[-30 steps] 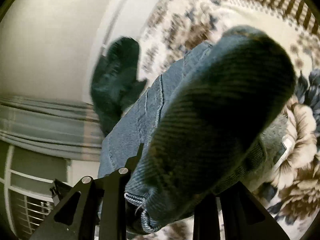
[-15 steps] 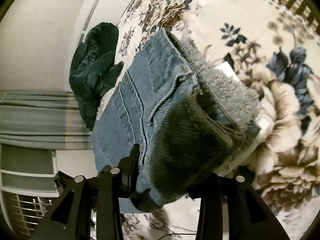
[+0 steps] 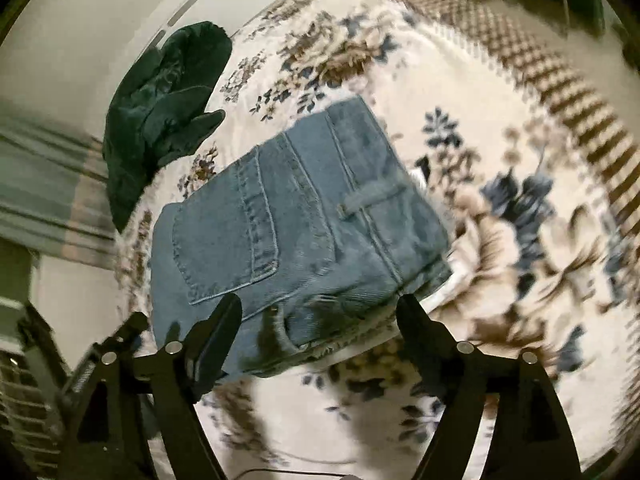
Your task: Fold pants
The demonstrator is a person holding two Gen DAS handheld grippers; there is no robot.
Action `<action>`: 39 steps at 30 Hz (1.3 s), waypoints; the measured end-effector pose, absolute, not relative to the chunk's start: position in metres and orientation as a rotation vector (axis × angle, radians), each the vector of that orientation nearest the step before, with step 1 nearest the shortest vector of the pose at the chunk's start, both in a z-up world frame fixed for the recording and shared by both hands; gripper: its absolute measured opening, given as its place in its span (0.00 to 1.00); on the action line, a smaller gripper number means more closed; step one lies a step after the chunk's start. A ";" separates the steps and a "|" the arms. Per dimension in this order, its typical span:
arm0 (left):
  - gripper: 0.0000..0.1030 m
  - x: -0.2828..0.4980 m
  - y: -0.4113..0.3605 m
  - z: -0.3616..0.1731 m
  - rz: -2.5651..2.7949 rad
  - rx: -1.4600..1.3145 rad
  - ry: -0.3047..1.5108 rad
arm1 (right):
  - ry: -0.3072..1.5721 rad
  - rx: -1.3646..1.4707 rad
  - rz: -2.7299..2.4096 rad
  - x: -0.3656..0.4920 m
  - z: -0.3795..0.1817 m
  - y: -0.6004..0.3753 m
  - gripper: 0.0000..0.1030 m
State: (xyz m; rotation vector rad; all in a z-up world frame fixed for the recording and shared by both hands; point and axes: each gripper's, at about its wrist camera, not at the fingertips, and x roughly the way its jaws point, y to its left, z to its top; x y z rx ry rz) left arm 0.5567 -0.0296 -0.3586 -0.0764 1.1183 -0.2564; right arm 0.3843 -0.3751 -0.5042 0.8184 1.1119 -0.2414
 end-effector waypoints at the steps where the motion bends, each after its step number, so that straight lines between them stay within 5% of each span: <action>1: 0.90 0.551 -0.034 -0.353 -0.252 -0.049 1.112 | 1.115 0.783 -0.257 0.382 -0.497 -0.372 0.83; 5: 0.90 0.538 -0.045 -0.337 -0.241 0.007 1.088 | 1.101 0.577 -0.342 0.371 -0.460 -0.356 0.97; 22: 0.90 0.420 -0.049 -0.219 -0.150 0.078 0.939 | 0.965 0.277 -0.382 0.274 -0.324 -0.323 0.98; 39: 0.90 0.241 -0.038 -0.084 -0.098 0.075 0.794 | 0.754 0.172 -0.258 0.083 -0.136 -0.262 0.98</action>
